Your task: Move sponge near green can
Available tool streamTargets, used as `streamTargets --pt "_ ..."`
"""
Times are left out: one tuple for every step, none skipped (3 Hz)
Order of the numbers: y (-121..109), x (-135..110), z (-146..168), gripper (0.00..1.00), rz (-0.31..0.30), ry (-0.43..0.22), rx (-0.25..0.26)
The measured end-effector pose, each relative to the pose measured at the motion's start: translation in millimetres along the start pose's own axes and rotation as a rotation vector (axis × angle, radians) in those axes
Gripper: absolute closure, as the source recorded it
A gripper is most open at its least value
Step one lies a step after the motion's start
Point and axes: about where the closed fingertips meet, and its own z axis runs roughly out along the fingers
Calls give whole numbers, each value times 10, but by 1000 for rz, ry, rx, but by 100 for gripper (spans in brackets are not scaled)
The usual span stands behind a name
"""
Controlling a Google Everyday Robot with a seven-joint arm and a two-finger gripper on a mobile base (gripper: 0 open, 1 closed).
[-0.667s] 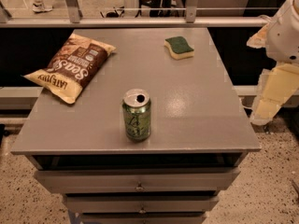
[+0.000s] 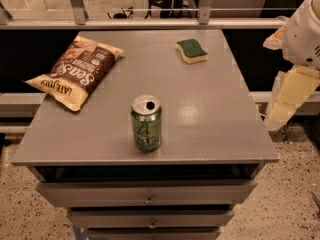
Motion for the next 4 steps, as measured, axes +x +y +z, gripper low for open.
streamTargets --pt "-644 -113 379 0 62 -93 74" --pt "-1237 -198 721 0 132 -187 123" --pt "-1949 -381 1152 0 242 -320 156" --pt "-2331 -503 1465 0 324 -396 160"
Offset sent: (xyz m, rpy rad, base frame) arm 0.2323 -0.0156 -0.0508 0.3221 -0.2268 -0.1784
